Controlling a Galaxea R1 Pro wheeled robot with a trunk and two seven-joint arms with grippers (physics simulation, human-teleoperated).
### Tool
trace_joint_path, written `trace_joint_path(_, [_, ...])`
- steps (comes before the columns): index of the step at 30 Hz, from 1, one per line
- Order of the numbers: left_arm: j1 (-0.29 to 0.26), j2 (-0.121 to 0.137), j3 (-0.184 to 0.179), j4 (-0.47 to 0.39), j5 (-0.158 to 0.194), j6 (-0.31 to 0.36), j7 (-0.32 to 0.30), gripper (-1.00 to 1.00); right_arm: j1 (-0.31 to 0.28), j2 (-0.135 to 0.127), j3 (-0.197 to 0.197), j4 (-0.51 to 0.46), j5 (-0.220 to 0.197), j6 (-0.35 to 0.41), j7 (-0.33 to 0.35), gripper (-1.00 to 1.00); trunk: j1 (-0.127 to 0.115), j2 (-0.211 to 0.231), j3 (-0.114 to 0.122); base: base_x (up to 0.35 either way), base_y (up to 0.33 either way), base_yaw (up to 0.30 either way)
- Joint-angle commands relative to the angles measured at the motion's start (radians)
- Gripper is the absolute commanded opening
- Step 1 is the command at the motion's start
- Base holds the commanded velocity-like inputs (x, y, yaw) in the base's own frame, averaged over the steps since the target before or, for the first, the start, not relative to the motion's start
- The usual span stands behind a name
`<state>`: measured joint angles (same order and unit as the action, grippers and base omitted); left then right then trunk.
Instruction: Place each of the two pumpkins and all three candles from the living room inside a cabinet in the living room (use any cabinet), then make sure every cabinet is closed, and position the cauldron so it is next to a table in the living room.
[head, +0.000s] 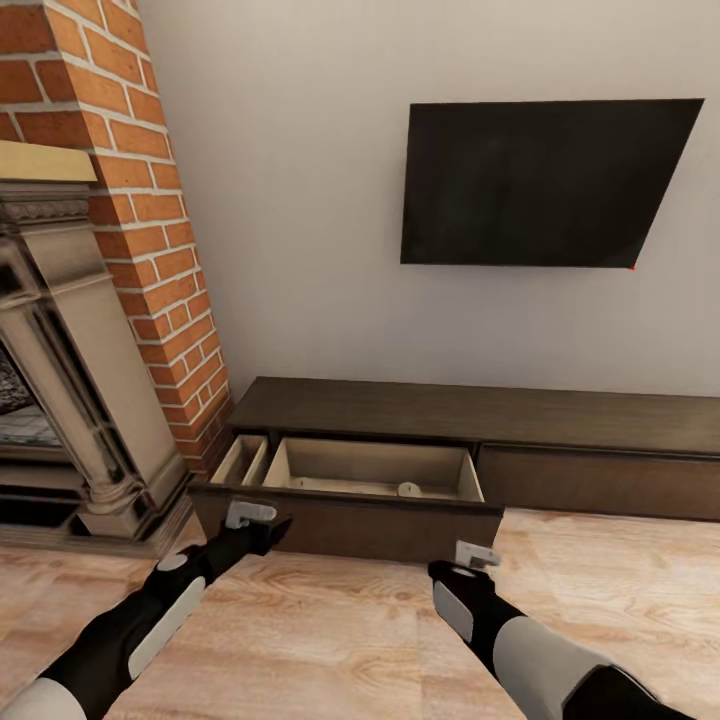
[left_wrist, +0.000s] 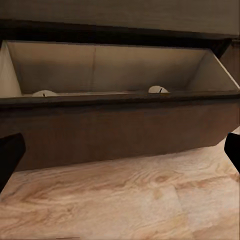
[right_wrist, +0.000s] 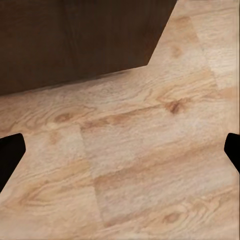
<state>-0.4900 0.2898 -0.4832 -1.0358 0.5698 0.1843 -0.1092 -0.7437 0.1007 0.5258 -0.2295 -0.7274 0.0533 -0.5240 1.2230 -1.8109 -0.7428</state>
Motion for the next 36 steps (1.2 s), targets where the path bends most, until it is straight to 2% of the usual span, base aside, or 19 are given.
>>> trace_joint_path(1, [0.002, -0.015, -0.002, 0.055, -0.005, -0.045, 0.000, 1.00, 0.011, 0.000, 0.018, -0.001, 0.000, -0.025, -0.007, 1.00, 0.000, 0.000, -0.001, 0.000, 0.000, 0.000])
trace_joint_path(2, [0.006, -0.050, -0.001, 0.172, -0.029, -0.139, 0.001, 1.00, 0.037, 0.000, 0.033, -0.001, 0.007, -0.097, -0.007, 1.00, 0.000, 0.000, -0.001, 0.000, 0.000, 0.000])
trace_joint_path(4, [0.009, -0.082, -0.001, 0.268, -0.045, -0.215, 0.001, 1.00, 0.063, 0.000, 0.043, 0.000, 0.015, -0.162, -0.007, 1.00, 0.000, 0.000, -0.001, 0.000, 0.000, 0.000])
trace_joint_path(7, [0.012, -0.121, 0.000, 0.375, -0.058, -0.293, 0.003, 1.00, 0.096, 0.000, 0.051, 0.000, 0.040, -0.231, -0.007, 1.00, 0.000, 0.000, -0.001, 0.000, 0.000, 0.000])
trace_joint_path(8, [0.013, -0.139, 0.000, 0.426, -0.063, -0.326, 0.005, 1.00, 0.110, 0.001, 0.055, 0.001, 0.069, -0.261, -0.007, 1.00, 0.000, 0.000, -0.001, 0.000, 0.000, 0.000])
trace_joint_path(10, [0.013, -0.151, 0.000, 0.459, -0.067, -0.352, 0.008, 1.00, 0.121, 0.003, 0.057, 0.001, 0.103, -0.288, -0.007, 1.00, 0.000, 0.000, -0.001, 0.000, 0.000, 0.000])
trace_joint_path(18, [0.014, -0.170, -0.002, 0.521, -0.072, -0.438, 0.072, 1.00, 0.161, 0.027, 0.071, 0.000, 0.202, -0.435, -0.010, 1.00, 0.000, 0.000, -0.001, 0.000, 0.000, 0.000])
trace_joint_path(19, [0.014, -0.171, -0.003, 0.525, -0.072, -0.455, 0.083, 1.00, 0.174, 0.036, 0.079, -0.005, 0.236, -0.467, -0.016, 1.00, 0.000, 0.000, -0.001, 0.000, 0.000, 0.000])
trace_joint_path(23, [0.014, -0.172, -0.006, 0.531, -0.074, -0.479, 0.094, 1.00, 0.191, 0.047, 0.090, -0.011, 0.309, -0.511, -0.034, 1.00, 0.000, 0.000, -0.001, 0.000, 0.000, 0.000])
trace_joint_path(25, [0.014, -0.173, -0.016, 0.533, -0.074, -0.484, 0.094, 1.00, 0.195, 0.049, 0.093, -0.010, 0.329, -0.519, -0.040, 1.00, 0.000, 0.000, -0.001, 0.000, 0.000, 0.000])
trace_joint_path(30, [0.014, -0.176, -0.026, 0.536, -0.077, -0.486, 0.093, 1.00, 0.198, 0.051, 0.095, -0.011, 0.343, -0.522, -0.036, 1.00, 0.000, 0.000, -0.001, 0.000, 0.000, 0.000])
trace_joint_path(33, [0.014, -0.187, -0.041, 0.539, -0.079, -0.484, 0.092, 1.00, 0.196, 0.046, 0.092, -0.009, 0.343, -0.522, -0.023, 1.00, 0.000, 0.000, -0.001, 0.000, 0.000, 0.000])
trace_joint_path(36, [0.014, -0.194, -0.054, 0.540, -0.079, -0.483, 0.090, 1.00, 0.190, 0.044, 0.088, -0.005, 0.339, -0.520, 0.019, 1.00, 0.000, 0.000, -0.001, 0.000, 0.000, 0.000])
